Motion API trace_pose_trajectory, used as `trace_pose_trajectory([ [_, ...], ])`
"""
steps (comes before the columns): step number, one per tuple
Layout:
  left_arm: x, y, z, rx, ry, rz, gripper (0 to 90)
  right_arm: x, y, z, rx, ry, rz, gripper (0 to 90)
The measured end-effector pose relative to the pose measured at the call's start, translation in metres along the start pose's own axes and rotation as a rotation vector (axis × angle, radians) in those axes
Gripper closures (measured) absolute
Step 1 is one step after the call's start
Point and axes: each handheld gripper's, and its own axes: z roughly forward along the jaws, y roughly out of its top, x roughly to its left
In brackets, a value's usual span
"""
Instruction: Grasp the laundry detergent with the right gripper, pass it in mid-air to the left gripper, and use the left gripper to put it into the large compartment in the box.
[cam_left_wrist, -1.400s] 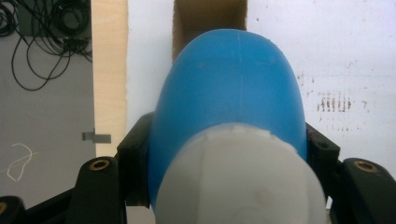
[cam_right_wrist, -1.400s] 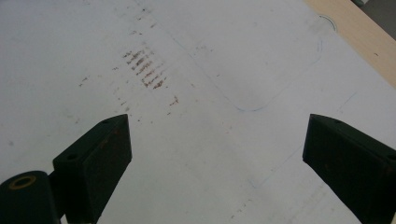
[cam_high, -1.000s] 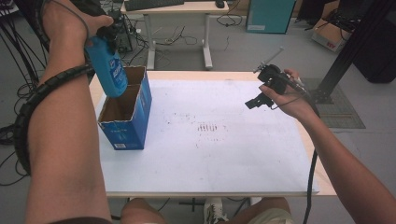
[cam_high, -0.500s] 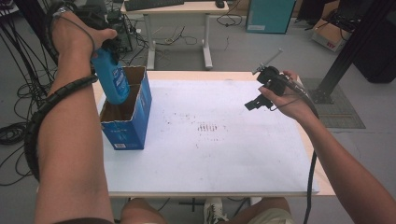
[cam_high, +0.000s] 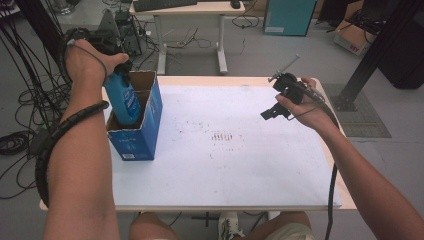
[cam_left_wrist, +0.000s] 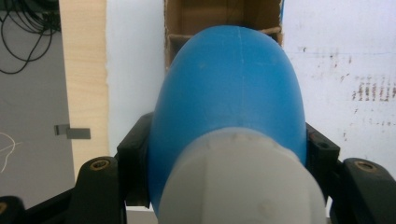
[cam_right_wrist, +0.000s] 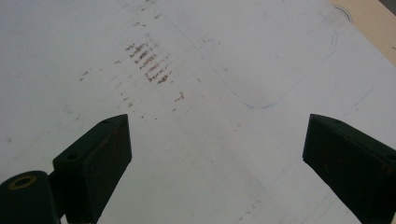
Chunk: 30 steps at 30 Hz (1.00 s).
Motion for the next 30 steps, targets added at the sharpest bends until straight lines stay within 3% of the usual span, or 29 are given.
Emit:
trace_pose_trajectory([
  [6,-0.001,-0.003,0.019,-0.003,-0.006,-0.009,36.8,0.001,-0.002,0.006,0.005,0.004,-0.001,7.9],
  [11,-0.002,-0.005,0.036,0.000,0.008,0.022,36.8,0.000,-0.003,0.010,0.017,0.007,-0.003,8.0],
  [13,-0.003,-0.006,0.042,0.001,0.009,0.023,36.8,0.000,-0.004,0.011,0.015,0.006,0.014,8.0],
  [30,-0.009,-0.012,0.090,0.008,-0.002,0.044,36.8,-0.005,-0.009,0.015,0.027,0.007,0.022,7.9],
])
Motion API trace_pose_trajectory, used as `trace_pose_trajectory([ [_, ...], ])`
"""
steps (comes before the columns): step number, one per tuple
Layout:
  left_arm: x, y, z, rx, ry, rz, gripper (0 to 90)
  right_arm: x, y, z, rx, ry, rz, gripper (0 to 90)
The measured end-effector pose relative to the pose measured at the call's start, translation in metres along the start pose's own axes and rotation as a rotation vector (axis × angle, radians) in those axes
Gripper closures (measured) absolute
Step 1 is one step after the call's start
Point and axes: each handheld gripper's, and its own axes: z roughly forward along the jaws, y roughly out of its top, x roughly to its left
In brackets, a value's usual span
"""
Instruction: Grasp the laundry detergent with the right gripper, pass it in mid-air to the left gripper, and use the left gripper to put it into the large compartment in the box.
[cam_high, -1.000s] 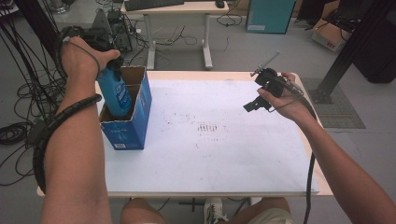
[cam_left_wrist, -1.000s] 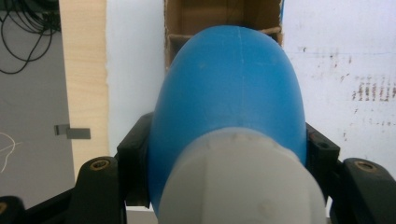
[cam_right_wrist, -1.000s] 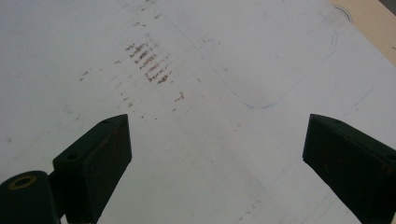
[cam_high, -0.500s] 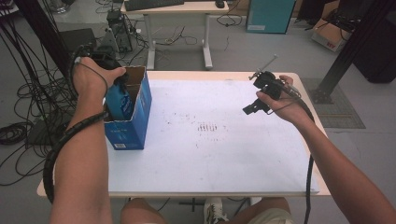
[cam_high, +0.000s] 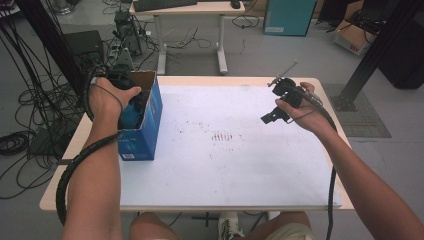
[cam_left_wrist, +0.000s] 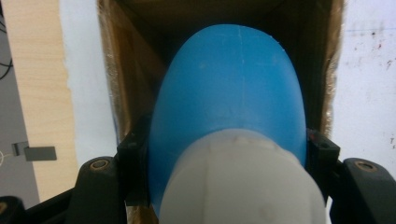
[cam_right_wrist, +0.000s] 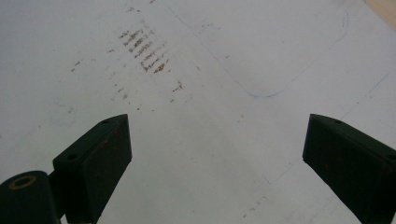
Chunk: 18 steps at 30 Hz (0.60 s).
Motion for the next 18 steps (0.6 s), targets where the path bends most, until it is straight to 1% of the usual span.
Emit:
trace_pose_trajectory([
  [1,0.000,0.000,0.002,-0.001,0.000,0.001,36.8,0.001,0.000,0.000,0.002,0.000,0.009,7.9],
  [8,0.001,-0.002,0.013,-0.006,-0.006,0.006,36.8,0.000,0.000,0.002,0.004,-0.002,-0.004,7.9],
  [9,0.001,-0.002,0.014,-0.005,-0.007,0.009,36.8,-0.001,0.000,0.003,0.011,-0.003,-0.004,7.9],
  [11,0.002,-0.003,0.018,-0.002,-0.008,0.011,36.8,0.000,0.000,0.005,0.005,-0.001,-0.001,7.9],
  [13,0.003,-0.004,0.021,-0.007,-0.010,0.012,36.7,0.000,0.000,0.006,0.013,0.000,-0.002,7.9],
  [14,0.003,-0.004,0.021,-0.016,-0.009,0.012,36.7,0.000,0.000,0.007,0.016,0.003,0.000,7.9],
  [16,0.002,-0.005,0.021,-0.009,-0.009,0.018,36.7,0.001,0.000,0.009,0.022,0.004,0.003,7.9],
  [18,0.001,-0.005,0.021,-0.010,-0.007,0.023,36.7,-0.001,0.000,0.010,0.020,0.004,-0.005,7.9],
])
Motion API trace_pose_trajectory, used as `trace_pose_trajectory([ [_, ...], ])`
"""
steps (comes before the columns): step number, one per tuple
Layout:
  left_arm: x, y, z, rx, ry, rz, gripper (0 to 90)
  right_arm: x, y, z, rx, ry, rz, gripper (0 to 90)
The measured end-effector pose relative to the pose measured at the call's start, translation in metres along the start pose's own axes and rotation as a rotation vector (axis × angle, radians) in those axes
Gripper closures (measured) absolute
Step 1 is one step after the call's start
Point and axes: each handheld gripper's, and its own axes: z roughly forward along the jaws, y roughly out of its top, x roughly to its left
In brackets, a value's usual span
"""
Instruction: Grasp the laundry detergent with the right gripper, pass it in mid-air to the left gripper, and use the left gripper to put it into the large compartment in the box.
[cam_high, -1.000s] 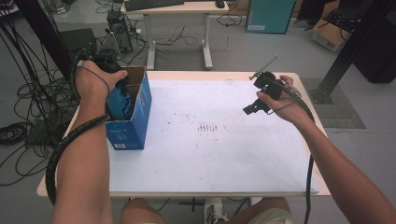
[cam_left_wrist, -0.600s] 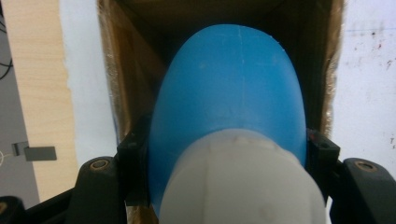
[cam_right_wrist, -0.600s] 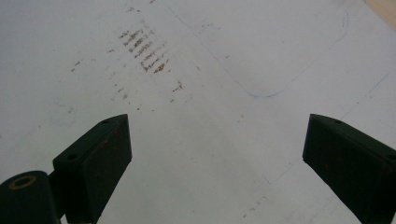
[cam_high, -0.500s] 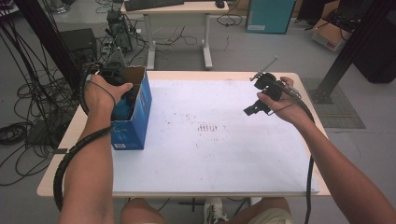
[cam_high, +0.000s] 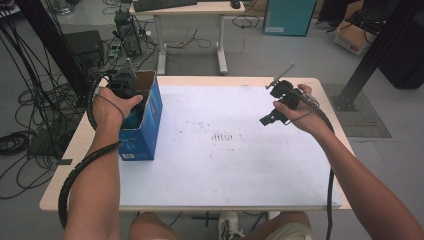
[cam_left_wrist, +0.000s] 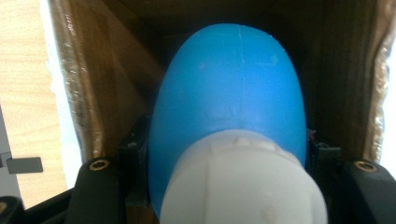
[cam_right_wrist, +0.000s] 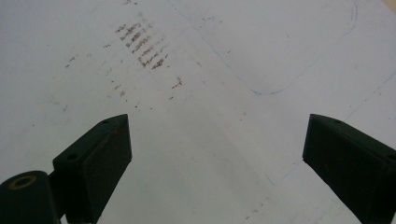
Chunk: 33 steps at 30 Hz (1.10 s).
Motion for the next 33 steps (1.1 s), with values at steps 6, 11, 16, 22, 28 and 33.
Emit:
trace_pose_trajectory([
  [6,-0.0014,-0.0001,0.0004,-0.003,0.005,0.003,36.6,0.0002,0.0007,-0.0019,-0.001,-0.002,0.010,8.0],
  [11,-0.0015,0.0006,0.0007,0.001,0.005,0.003,36.5,-0.0014,0.0002,-0.0036,-0.007,-0.006,0.008,7.9],
  [16,-0.0019,0.0018,0.0010,0.004,0.008,0.005,36.5,-0.0024,-0.0004,-0.0050,-0.007,-0.011,0.017,8.0],
  [22,-0.0010,0.0016,0.0012,0.004,0.005,0.002,36.4,-0.0028,-0.0004,-0.0051,-0.004,-0.012,0.017,8.0],
  [28,-0.0012,0.0024,0.0011,0.011,0.006,0.001,36.4,-0.0032,0.0004,-0.0054,-0.015,-0.014,0.011,7.9],
  [33,-0.0017,0.0028,0.0013,0.012,0.010,0.004,36.4,-0.0035,0.0007,-0.0063,-0.006,-0.017,0.008,7.9],
])
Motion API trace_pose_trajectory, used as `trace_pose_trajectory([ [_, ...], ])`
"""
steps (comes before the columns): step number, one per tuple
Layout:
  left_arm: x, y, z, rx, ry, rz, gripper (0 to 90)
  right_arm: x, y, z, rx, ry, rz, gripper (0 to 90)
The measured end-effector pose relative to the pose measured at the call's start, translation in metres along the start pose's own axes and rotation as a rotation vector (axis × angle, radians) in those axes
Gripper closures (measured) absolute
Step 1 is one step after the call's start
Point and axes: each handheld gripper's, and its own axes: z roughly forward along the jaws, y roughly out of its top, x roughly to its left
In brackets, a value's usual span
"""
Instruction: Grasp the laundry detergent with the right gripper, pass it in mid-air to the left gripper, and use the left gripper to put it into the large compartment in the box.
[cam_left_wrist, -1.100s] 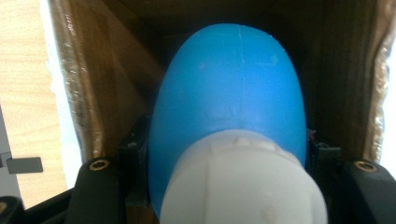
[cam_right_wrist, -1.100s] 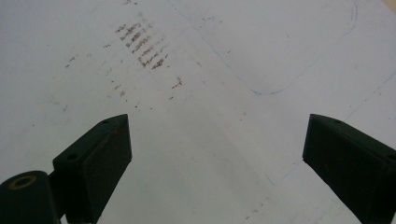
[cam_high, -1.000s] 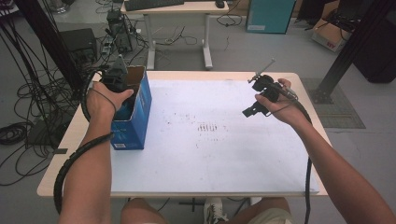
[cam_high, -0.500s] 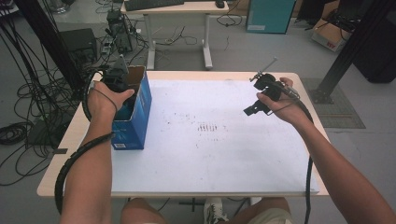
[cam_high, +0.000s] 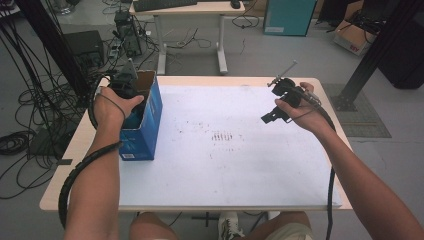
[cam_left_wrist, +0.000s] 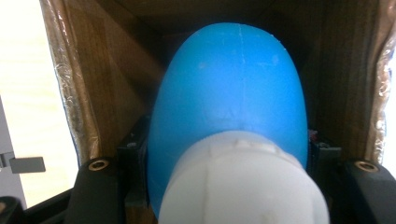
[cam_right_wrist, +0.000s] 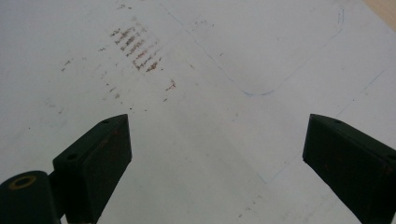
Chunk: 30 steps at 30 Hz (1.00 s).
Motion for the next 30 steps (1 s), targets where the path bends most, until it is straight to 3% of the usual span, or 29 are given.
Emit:
trace_pose_trajectory([
  [30,0.0002,-0.0001,0.0003,0.001,0.006,0.004,36.4,-0.0009,0.0001,-0.0060,-0.007,-0.014,0.009,8.0],
])
